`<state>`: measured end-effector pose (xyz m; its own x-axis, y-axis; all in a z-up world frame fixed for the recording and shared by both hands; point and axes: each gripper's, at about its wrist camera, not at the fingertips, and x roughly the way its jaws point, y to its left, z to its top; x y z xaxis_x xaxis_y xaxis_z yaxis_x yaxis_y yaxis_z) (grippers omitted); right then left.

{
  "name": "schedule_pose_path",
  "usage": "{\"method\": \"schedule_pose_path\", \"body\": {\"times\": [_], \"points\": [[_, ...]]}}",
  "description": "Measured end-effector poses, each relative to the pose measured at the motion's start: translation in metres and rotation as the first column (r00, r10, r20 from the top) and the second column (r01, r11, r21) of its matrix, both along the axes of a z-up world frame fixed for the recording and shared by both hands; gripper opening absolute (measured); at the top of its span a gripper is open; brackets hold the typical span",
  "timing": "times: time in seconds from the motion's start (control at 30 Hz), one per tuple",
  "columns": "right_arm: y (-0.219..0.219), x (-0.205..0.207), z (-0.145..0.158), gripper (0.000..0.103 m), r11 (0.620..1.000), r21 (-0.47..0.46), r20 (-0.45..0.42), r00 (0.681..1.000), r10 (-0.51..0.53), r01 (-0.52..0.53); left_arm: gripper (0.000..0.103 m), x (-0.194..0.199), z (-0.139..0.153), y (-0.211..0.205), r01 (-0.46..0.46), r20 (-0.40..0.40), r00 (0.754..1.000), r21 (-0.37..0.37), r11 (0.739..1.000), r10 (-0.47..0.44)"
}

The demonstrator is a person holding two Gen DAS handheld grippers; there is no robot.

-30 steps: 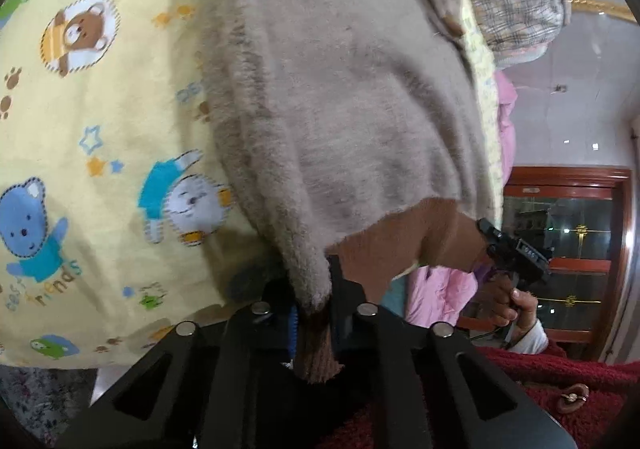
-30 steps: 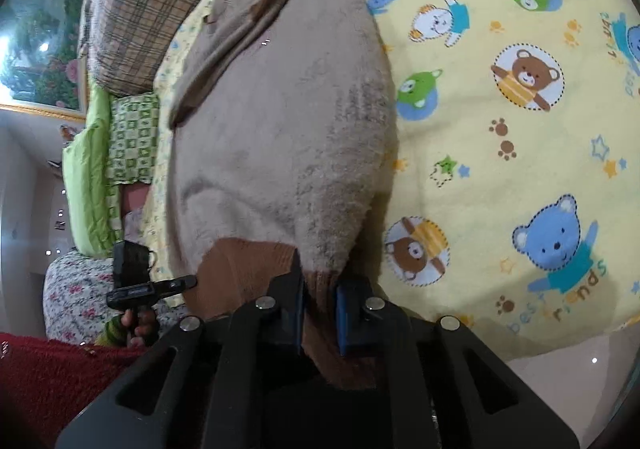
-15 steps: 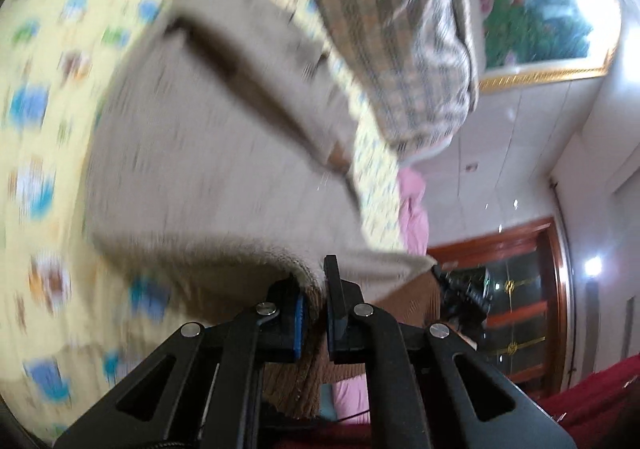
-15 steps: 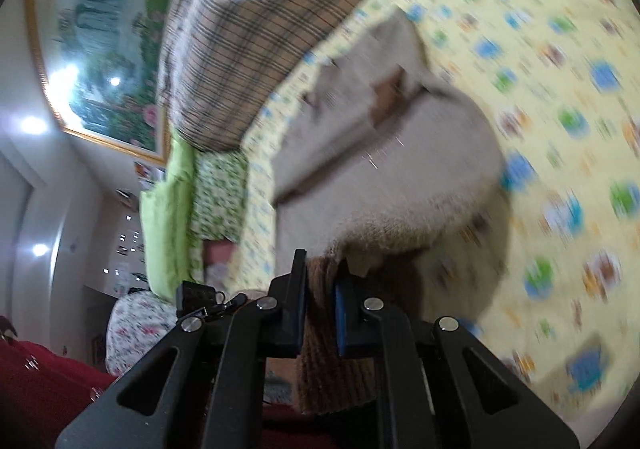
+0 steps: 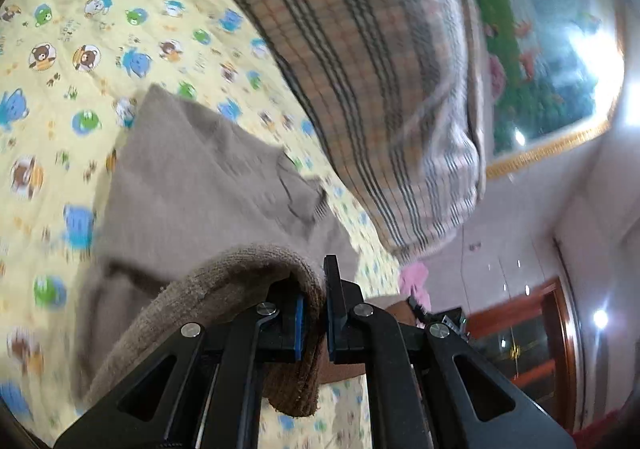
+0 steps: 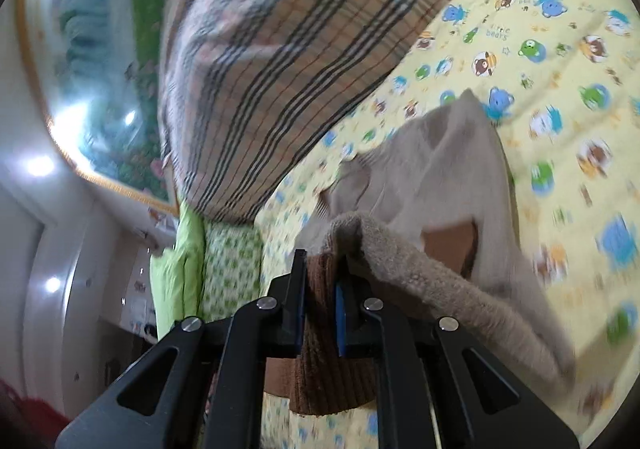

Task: Fold small clothes
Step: 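Lift the hem with both tools and fold it up toward the collar, release, then press and straighten the folded sweater with both tools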

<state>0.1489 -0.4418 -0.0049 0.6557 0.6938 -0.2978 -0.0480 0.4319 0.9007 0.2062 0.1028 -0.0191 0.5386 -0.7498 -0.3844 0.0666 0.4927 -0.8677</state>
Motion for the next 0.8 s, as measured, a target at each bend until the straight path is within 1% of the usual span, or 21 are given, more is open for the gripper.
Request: {"method": "schedule_pose_path", "body": {"times": [0.07, 0.13, 0.2, 0.23, 0.3, 0.33, 0.4, 0.47, 0.5, 0.53, 0.57, 0.6, 0.63, 0.7, 0.73, 0.8], "points": [[-0.002, 0.025, -0.013, 0.013, 1.000, -0.012, -0.037, 0.999, -0.008, 0.008, 0.006, 0.020, -0.012, 0.005, -0.040, -0.020, 0.999, 0.010, 0.999, 0.040], [-0.001, 0.045, -0.024, 0.013, 0.999, -0.036, -0.069, 0.998, -0.004, 0.001, 0.006, 0.028, -0.022, 0.008, -0.067, -0.032, 0.997, 0.011, 0.998, 0.067], [-0.002, 0.062, -0.037, 0.013, 0.999, -0.054, -0.105, 0.994, -0.005, -0.001, 0.006, 0.041, -0.033, 0.008, -0.080, -0.045, 0.996, 0.024, 0.996, 0.081], [-0.001, 0.071, -0.043, 0.013, 0.997, -0.082, -0.128, 0.992, -0.007, -0.003, 0.006, 0.048, -0.038, 0.008, -0.086, -0.056, 0.995, 0.034, 0.996, 0.088], [-0.001, 0.083, -0.053, 0.013, 0.992, -0.123, -0.169, 0.986, -0.005, -0.016, 0.006, 0.059, -0.053, 0.009, -0.098, -0.085, 0.991, 0.052, 0.994, 0.102], [-0.001, 0.088, -0.059, 0.016, 0.991, -0.133, -0.184, 0.983, -0.003, -0.022, 0.006, 0.064, -0.059, 0.010, -0.107, -0.097, 0.989, 0.065, 0.992, 0.113], [-0.002, 0.098, -0.071, 0.016, 0.987, -0.158, -0.222, 0.975, -0.005, -0.031, 0.006, 0.071, -0.068, 0.011, -0.120, -0.117, 0.985, 0.083, 0.989, 0.129], [-0.004, 0.106, -0.078, 0.016, 0.987, -0.160, -0.247, 0.969, -0.007, -0.034, 0.008, 0.077, -0.072, 0.013, -0.134, -0.147, 0.978, 0.113, 0.985, 0.150], [-0.006, 0.107, -0.079, 0.017, 0.988, -0.153, -0.257, 0.966, -0.006, -0.035, 0.009, 0.077, -0.069, 0.013, -0.134, -0.147, 0.978, 0.118, 0.984, 0.150], [-0.008, 0.108, -0.079, 0.018, 0.989, -0.144, -0.265, 0.964, -0.004, -0.035, 0.017, 0.077, -0.065, 0.013, -0.131, -0.139, 0.979, 0.123, 0.984, 0.148], [-0.011, 0.107, -0.078, 0.019, 0.990, -0.135, -0.274, 0.962, -0.008, -0.031, 0.022, 0.074, -0.058, 0.012, -0.128, -0.131, 0.981, 0.139, 0.982, 0.146], [-0.014, 0.104, -0.073, 0.022, 0.990, -0.138, -0.268, 0.963, -0.021, -0.017, 0.031, 0.068, -0.049, 0.011, -0.115, -0.121, 0.984, 0.158, 0.981, 0.135], [-0.017, 0.098, -0.066, 0.034, 0.988, -0.152, -0.249, 0.968, -0.040, 0.002, 0.033, 0.061, -0.039, 0.008, -0.097, -0.106, 0.987, 0.173, 0.980, 0.117], [-0.021, 0.083, -0.048, 0.044, 0.979, -0.199, -0.197, 0.977, -0.085, 0.045, 0.034, 0.042, -0.023, -0.004, -0.032, -0.078, 0.996, 0.168, 0.985, 0.046], [-0.019, 0.075, -0.038, 0.044, 0.974, -0.219, -0.166, 0.982, -0.089, 0.052, 0.037, 0.035, -0.021, -0.013, 0.008, -0.075, 0.997, 0.165, 0.986, 0.004], [-0.003, 0.059, -0.019, 0.044, 0.971, -0.239, -0.091, 0.995, -0.031, 0.009, 0.038, 0.021, -0.025, -0.039, 0.102, -0.093, 0.992, 0.157, 0.982, -0.088]]}}
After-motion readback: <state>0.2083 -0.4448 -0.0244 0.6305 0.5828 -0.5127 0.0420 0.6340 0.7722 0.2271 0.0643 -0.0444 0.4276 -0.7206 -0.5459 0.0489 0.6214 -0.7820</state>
